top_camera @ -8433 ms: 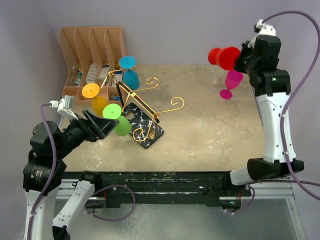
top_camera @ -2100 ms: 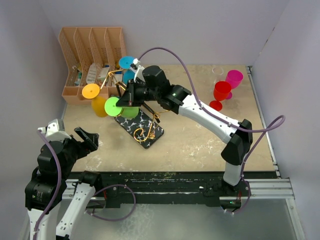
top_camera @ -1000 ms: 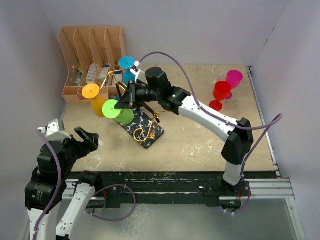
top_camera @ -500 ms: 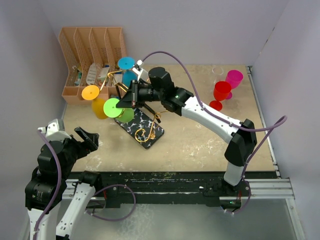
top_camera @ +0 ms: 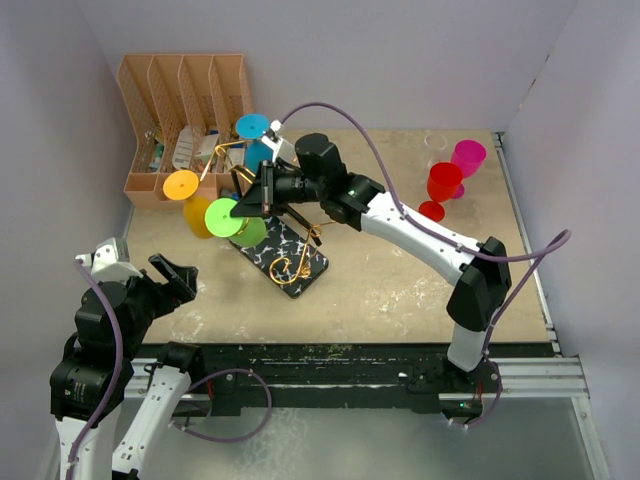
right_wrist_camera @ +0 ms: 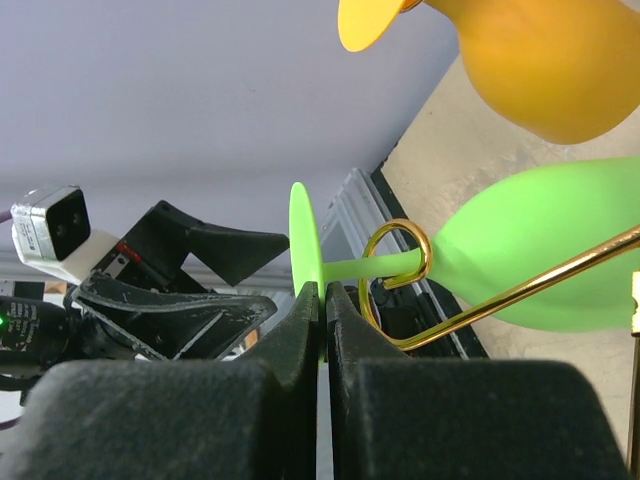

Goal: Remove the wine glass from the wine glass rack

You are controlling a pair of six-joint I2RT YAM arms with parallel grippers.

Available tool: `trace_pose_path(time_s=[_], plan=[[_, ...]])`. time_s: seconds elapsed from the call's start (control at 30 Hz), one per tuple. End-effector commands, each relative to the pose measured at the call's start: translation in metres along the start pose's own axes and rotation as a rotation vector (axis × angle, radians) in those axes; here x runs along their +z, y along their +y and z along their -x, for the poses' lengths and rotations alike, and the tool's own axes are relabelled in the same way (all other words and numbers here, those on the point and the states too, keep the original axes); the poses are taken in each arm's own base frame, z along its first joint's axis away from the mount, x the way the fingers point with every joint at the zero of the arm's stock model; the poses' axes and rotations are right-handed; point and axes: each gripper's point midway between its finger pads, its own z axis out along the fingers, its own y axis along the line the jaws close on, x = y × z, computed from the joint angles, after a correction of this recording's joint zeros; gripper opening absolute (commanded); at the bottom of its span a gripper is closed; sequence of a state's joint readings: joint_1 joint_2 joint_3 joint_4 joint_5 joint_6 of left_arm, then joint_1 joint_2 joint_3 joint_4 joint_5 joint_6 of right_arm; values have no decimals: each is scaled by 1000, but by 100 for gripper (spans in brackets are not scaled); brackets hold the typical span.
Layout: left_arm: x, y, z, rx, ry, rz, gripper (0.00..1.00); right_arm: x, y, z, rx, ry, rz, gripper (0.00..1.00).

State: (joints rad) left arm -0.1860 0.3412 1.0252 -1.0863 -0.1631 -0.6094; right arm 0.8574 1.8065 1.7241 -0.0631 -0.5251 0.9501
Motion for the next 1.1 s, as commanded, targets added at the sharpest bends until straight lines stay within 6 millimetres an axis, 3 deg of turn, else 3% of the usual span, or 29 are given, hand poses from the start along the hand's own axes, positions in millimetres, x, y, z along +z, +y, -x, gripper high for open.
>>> trace_pose_path(time_s=[0.0,0.53,0.87,1.07], plan=[[3,-2,6,-9,-12,4,90,1,19,-2,-60,37,64,0],[3,-2,6,-9,-11,6,90,-13,21,-7,-67,24,54,0],[2,-2,6,-9,-15,5,90,-32,10,23,-52,-111,-11,0],[2,-2,6,-9,-15,5,90,-25,11,41,-61,-152,-25,0]])
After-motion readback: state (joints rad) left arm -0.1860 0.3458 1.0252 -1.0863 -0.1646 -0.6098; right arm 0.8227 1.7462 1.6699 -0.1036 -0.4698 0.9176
